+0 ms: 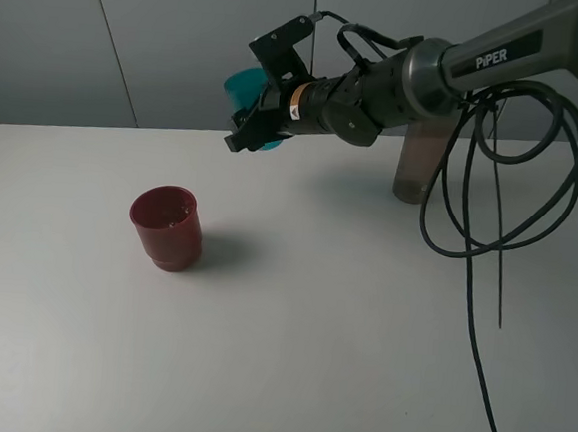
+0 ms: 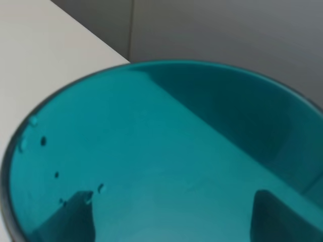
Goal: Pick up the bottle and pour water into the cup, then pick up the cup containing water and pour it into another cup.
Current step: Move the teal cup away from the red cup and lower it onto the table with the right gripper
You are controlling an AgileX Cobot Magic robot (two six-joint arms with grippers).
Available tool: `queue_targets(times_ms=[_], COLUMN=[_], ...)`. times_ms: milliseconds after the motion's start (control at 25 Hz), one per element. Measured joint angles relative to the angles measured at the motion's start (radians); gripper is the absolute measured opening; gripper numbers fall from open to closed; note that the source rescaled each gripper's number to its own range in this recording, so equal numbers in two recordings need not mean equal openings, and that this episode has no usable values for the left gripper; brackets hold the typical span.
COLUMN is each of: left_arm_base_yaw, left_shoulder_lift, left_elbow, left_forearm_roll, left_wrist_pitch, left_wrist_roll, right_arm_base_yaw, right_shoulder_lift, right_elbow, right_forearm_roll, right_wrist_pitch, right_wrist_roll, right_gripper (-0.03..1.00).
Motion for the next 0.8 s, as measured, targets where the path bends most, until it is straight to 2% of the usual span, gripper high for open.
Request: queue_targets(times_ms=[120,240,440,520,800], left_arm_base_yaw=[0.000,0.000,0.000,0.000,0.000], left_shoulder_lift=[0.000,0.000,0.000,0.000,0.000], left_elbow=[0.000,0.000,0.000,0.000,0.000], left_forearm_roll=[0.000,0.000,0.000,0.000,0.000], left_wrist_pitch=[0.000,0.000,0.000,0.000,0.000], left_wrist_roll=[0.000,0.000,0.000,0.000,0.000], right_arm_base_yaw=[-0.038,-0.069,-0.093,-0.093,-0.093], right_shoulder_lift=[0.000,0.000,0.072,0.113,0.176], right_elbow=[0.064,0.120,0.130,0.130,0.130], right_forearm_roll=[0.029,0.036,0.060,0.075,0.104], right_wrist_pitch=[-0.068,-0.193,-0.422,-0.481,-0.512], right_wrist_roll=[0.006,0.006,0.006,0.006,-0.019], right_gripper=[0.10,0.10,0.10,0.10,0.10])
